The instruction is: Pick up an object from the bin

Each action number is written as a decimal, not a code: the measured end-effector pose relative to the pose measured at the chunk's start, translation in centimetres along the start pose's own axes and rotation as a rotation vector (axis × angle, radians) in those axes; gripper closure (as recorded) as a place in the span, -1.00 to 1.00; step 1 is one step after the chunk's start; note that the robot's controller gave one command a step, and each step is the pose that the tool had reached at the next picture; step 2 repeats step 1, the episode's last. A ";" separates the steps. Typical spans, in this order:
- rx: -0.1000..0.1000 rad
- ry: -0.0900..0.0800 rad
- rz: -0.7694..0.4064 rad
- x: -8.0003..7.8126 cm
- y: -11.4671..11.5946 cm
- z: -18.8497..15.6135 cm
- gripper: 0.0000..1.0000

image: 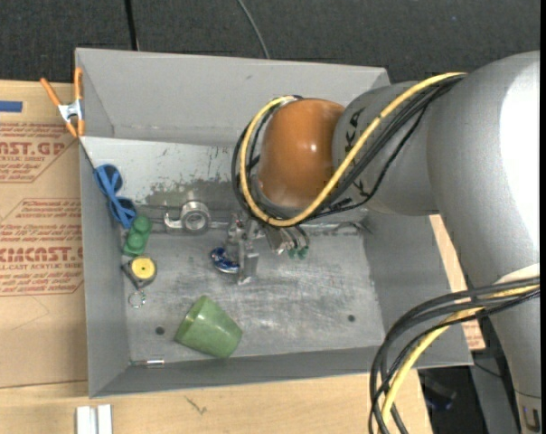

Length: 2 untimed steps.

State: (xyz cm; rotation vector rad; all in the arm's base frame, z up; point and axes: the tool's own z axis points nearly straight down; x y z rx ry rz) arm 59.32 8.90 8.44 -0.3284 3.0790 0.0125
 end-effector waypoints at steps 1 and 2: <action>-0.007 0.036 -0.462 -1.1 2.8 -11.7 1.00; -0.007 0.036 -0.462 -1.1 2.8 -11.7 1.00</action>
Offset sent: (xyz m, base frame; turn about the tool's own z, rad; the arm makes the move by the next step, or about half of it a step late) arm -0.0021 0.0264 0.1145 -0.4603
